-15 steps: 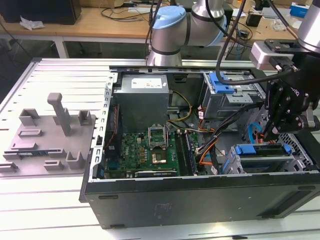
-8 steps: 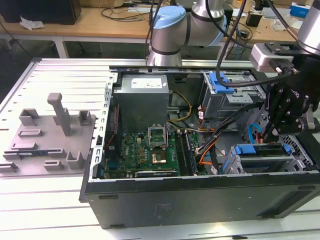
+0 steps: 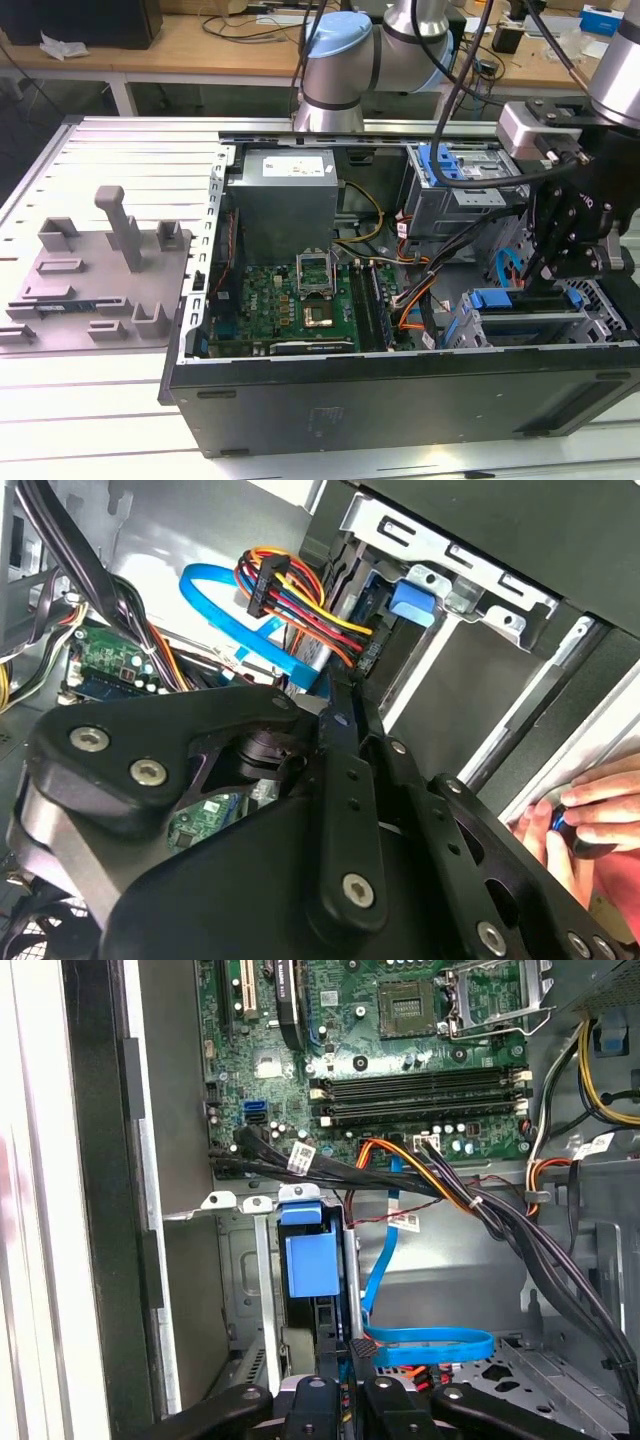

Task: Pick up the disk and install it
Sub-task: 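Insert the second disk wire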

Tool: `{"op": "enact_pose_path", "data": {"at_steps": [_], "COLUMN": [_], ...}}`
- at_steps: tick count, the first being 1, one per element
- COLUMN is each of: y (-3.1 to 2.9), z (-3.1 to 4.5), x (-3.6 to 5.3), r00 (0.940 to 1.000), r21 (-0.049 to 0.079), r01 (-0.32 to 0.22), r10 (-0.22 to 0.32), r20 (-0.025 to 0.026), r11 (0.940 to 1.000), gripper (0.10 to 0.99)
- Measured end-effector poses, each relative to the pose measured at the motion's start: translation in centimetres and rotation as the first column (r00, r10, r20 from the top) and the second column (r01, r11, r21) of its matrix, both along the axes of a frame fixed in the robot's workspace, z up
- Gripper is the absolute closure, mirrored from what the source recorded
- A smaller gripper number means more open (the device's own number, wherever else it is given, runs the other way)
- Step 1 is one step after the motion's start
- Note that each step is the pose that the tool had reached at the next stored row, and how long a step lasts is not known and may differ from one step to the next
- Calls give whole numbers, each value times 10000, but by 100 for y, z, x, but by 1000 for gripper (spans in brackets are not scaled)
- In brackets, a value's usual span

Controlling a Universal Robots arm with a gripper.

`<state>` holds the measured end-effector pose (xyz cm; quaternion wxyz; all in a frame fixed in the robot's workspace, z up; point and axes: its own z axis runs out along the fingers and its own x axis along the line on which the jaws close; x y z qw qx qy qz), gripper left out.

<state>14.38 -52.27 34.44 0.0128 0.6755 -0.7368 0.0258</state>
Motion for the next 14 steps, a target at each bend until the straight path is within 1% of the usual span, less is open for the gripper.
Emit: {"op": "enact_pose_path", "data": {"at_steps": [2, 7, 11, 12, 13, 14], "y": [0, 0, 1, 0, 1, 0], "z": [-24, -37, -33, -14, 48, 50], "x": [3, 6, 6, 5, 2, 2], "r00": [10000, 10000, 9999, 9999, 9999, 9999], "r21": [-6, -7, -17, -45, -170, -198], "r01": [-11, -39, -50, -49, -54, -57], "r10": [11, 39, 50, 49, 52, 56], "r20": [-24, -70, -88, -92, -87, -87], "r11": [10000, 10000, 10000, 10000, 9998, 9998], "gripper": [925, 925, 925, 925, 925, 925]}}
